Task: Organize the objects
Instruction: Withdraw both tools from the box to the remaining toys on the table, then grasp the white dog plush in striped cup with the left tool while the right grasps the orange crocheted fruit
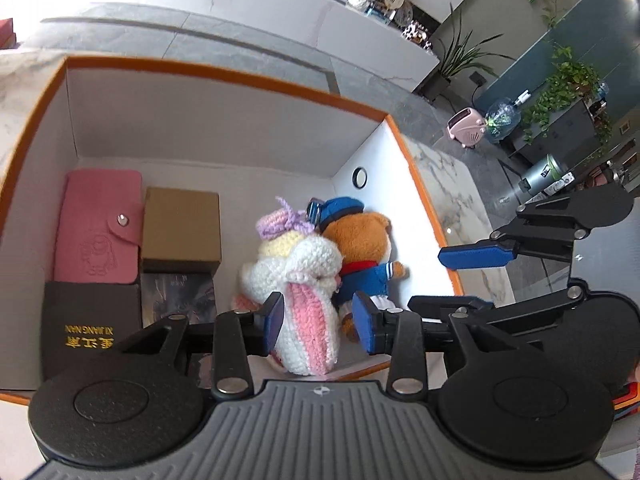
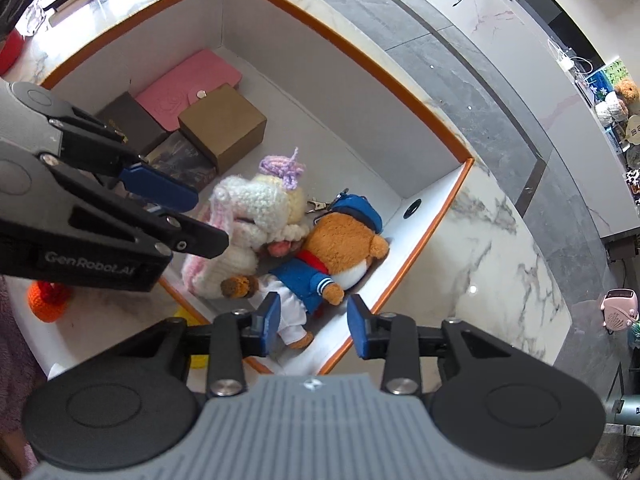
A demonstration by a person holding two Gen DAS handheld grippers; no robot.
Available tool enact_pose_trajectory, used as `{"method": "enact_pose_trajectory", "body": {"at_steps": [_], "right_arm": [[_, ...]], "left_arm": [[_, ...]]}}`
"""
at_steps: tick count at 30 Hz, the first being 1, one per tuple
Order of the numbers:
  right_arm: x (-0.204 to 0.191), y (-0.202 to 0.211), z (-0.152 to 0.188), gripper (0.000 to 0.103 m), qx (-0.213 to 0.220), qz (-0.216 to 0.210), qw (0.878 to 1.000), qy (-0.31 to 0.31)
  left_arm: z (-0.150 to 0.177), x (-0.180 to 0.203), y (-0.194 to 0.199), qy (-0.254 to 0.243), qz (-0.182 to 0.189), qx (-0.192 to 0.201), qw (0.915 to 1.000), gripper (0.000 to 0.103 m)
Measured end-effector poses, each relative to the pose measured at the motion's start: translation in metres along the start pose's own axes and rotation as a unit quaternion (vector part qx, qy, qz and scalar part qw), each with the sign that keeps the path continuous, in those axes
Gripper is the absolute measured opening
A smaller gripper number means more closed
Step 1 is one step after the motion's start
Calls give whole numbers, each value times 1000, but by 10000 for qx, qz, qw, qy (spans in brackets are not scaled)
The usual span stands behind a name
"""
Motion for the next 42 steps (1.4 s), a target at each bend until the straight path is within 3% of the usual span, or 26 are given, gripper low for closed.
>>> {"method": "enact_pose_trajectory", "body": {"at_steps": [5,11,16,22,26,30,35,42], "right_arm": [[-14,31,11,45,505,-146,9983,-267],[-41,59,32,49,1083,-599,9890,-806],[-74,64,53,53,1522,-1133,9716,-1415],[-112,46,75,54,1967,-1602,9395,-2301],[-137,24,78,53,1990,-1711,9270,-2681],[-156,3,79,53,1884,-1892,9155,-3009],[-177,-21,77,53,1590,-1983,9218,-2926],[-186,-38,74,53,1434,-2150,9193,-2968]], "left_arm": [[8,15,54,-509,-207,538,9970,43],[36,15,99,-906,-503,812,9913,44],[65,-4,117,-903,-866,891,9881,47],[100,-28,107,-895,-1381,832,9828,51],[121,-39,89,-1011,-1668,692,9783,55],[131,-54,84,-724,-1478,701,9839,59],[133,-68,79,-304,-1157,656,9907,66],[136,-75,66,-194,-1229,520,9909,69]]}}
Point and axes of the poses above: each gripper's, at about its wrist camera, not at the fingertips, and y roughly against the way its jaws point, x to its right, z to its underside, the point moved 5 cm from there along -y, roughly the way its jaws point, and after that the axes turned 7 degrees about -x, right-handed, at the moved point
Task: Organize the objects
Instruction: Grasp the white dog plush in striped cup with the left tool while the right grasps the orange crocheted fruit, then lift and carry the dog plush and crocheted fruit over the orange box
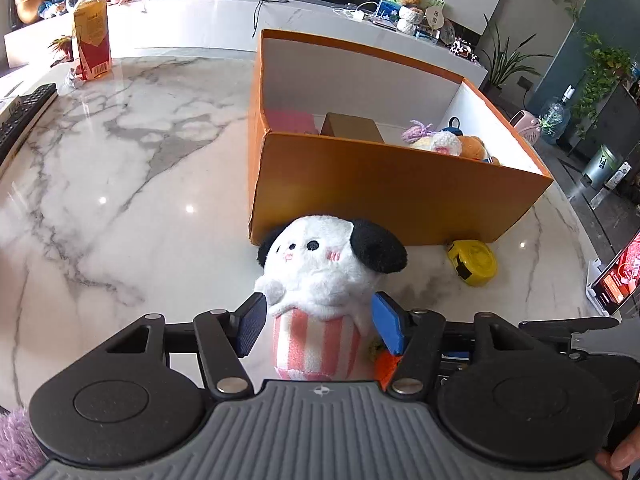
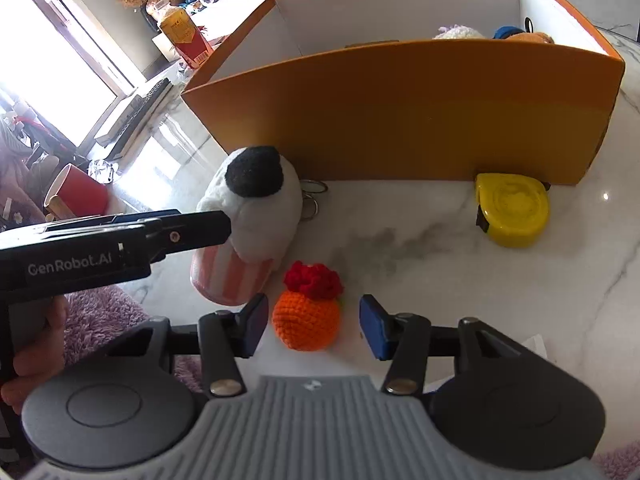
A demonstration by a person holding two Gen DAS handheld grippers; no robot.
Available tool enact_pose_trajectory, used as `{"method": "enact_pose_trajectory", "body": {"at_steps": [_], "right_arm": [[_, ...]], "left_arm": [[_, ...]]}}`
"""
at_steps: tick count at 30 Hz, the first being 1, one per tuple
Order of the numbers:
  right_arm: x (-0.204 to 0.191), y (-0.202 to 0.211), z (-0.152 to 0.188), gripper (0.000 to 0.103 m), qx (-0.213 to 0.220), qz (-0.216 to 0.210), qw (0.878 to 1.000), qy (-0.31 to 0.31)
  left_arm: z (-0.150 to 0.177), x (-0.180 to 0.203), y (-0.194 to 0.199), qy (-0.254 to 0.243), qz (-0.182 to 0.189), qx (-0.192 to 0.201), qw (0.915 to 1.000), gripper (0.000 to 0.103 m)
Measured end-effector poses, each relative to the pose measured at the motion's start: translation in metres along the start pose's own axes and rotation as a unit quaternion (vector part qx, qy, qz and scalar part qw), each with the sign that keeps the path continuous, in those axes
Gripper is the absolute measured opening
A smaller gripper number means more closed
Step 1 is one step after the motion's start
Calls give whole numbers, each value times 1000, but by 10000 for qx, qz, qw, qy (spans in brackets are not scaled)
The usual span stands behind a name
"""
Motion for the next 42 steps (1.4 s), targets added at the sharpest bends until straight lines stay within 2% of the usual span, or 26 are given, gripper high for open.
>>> {"method": "enact_pose_trajectory", "body": {"at_steps": [16,21,28,42], "right_arm": [[-2,-16,0,53,-129,-17,9999,39],[-2,-20,1,45,-194,-12,9998,91],[-1,-21,3,45,-188,31,9997,137],[5,-1,-1,44,26,198,9997,160]], "left_arm": [[0,-4,-19,195,161,-258,9993,71],[-1,-2,-23,202,223,-294,9991,72],[-1,-2,-25,250,285,-313,9988,72],[2,-3,-16,301,263,-381,9985,59]]}}
Point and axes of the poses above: each gripper's, at about its wrist camera, not at the fingertips, and y roughly against the way its jaws point, x to its right, z to its underside, the point moved 5 cm from there along -y, roughly the way its jaws point, and after that the axes turned 7 degrees about -x, right-handed, at the moved point
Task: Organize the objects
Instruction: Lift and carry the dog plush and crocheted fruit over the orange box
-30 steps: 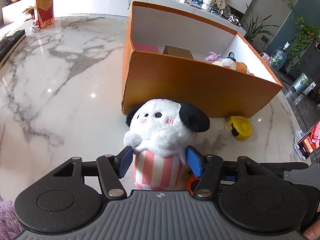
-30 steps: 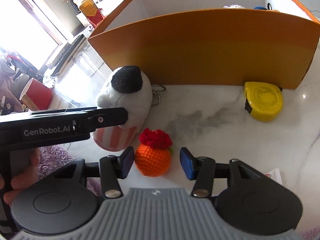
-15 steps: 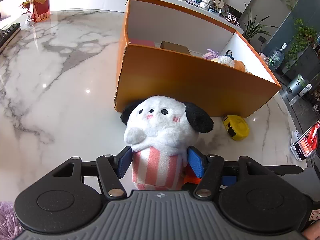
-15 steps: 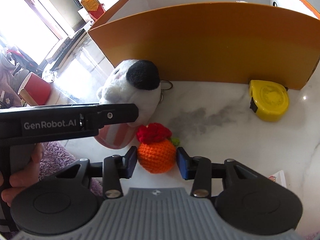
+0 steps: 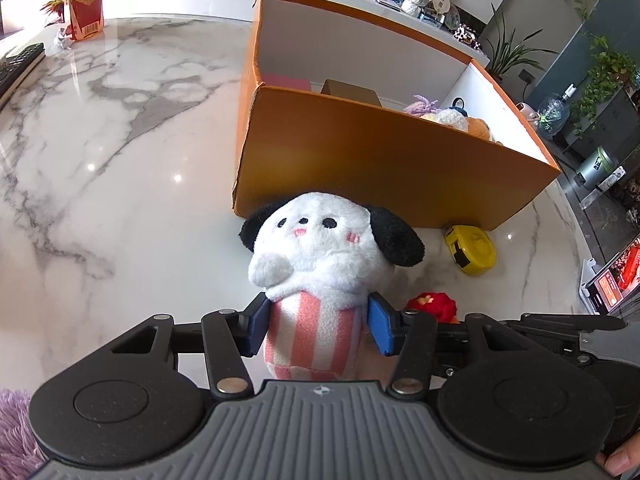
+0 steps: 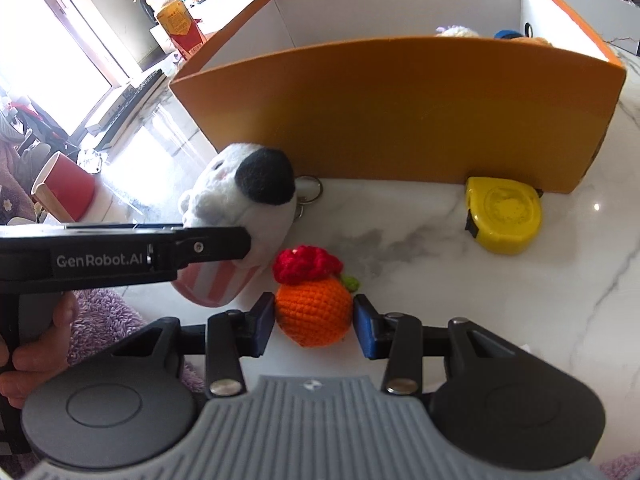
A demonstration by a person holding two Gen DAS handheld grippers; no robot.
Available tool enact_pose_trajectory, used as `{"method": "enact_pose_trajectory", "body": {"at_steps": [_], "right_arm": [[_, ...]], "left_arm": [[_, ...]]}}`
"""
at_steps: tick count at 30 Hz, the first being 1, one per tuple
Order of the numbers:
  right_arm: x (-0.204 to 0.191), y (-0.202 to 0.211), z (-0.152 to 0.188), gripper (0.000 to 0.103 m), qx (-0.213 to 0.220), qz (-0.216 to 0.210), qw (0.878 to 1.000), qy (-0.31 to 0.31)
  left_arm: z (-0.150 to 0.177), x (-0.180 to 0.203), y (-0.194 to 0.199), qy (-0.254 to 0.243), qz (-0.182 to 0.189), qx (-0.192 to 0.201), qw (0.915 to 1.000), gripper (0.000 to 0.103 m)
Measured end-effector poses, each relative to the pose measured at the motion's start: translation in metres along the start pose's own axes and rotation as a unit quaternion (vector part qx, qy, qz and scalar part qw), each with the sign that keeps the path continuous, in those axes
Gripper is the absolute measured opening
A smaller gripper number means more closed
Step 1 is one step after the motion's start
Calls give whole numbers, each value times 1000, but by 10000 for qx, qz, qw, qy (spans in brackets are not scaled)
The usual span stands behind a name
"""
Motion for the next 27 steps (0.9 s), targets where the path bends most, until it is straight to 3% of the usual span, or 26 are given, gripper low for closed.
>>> {"method": "enact_pose_trajectory", "body": {"at_steps": [8,15,21,27], "right_arm": [[6,28,-2,44,346,27,9994,-9],[13,61,-8,44,743,42,9972,-10],[27,92,-19,44,1111,107,9938,22],[48,119,-50,44,1409,227,9897,121]], "left_arm": [[7,13,32,25,265,116,9996,59],[-4,43,68,-222,598,451,9969,59],[-39,57,89,-276,764,736,9940,59],[-92,64,89,-405,622,937,9928,59]]}}
Point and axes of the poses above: each gripper's, at about its wrist camera, not at the fingertips, and y roughly against the way its jaws point, x to its right, z to its underside, the point moved 5 cm from there along -y, roughly the way its jaws point, and after that the axes turned 7 degrees about -x, right-handed, at the moved point
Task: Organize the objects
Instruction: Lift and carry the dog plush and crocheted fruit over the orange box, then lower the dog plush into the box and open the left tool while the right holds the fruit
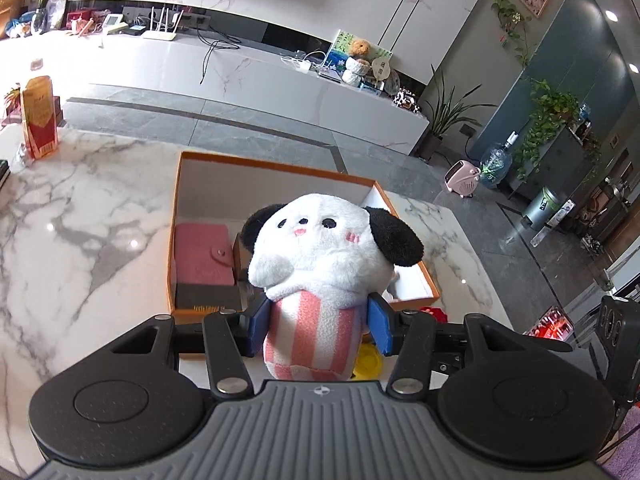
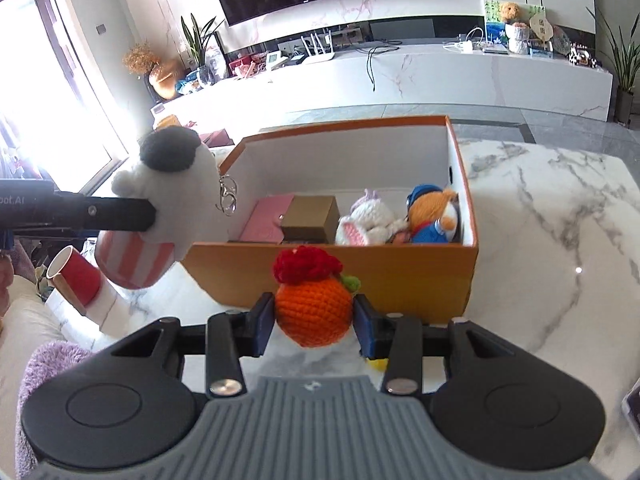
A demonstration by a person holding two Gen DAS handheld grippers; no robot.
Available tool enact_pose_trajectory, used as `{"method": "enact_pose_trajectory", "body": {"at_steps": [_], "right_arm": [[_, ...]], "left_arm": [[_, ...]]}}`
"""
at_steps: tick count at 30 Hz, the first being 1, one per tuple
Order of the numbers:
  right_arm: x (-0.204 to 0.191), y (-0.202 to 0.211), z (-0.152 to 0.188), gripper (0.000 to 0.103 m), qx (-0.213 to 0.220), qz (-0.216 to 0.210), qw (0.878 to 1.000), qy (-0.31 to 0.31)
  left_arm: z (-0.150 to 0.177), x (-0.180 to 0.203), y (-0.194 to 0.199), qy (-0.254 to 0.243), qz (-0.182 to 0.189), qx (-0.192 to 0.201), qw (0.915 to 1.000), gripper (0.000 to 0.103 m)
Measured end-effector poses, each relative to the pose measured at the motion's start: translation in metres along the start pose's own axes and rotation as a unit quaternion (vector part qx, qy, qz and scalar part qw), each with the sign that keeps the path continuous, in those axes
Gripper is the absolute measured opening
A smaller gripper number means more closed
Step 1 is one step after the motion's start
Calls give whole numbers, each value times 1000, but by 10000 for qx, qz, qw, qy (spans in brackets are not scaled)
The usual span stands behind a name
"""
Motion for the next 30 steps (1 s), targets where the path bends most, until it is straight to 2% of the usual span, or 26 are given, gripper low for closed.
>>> {"method": "enact_pose_trajectory", "body": {"at_steps": [4,9,12,16,20,22,28,30], "right_arm": [[19,3,-36,44,239,211,9995,89],[41,-10,-79,44,366,509,9977,251],[50,-24,-97,44,323,648,9964,434],[60,-43,-110,44,160,903,9919,877],[67,-60,-114,44,57,1303,9832,1277],[72,-65,-116,44,45,1328,9824,1310],[80,-72,-118,44,40,1314,9826,1314],[81,-73,-116,44,27,1322,9825,1314]], "left_arm": [[-31,5,-28,-271,-132,-62,9995,59],[-59,21,-81,-883,-301,-368,9950,59],[-67,38,-114,-1679,-493,-580,9829,59],[-69,57,-153,-2688,-817,-762,9567,59],[-61,73,-181,-3268,-757,-962,9371,59],[-59,73,-195,-3484,-780,-1067,9280,59],[-44,76,-214,-3916,-599,-1247,9097,60],[-43,76,-216,-3886,-542,-1261,9111,60]]}}
Point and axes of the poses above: each gripper's, at about its wrist camera, not at the fingertips, and y roughly against the way its jaws point, x to its right, z to its underside, the point moved 5 cm from there along -y, roughly the way its jaws point, and after that the axes turned 7 degrees about -x, right-handed, at the moved point
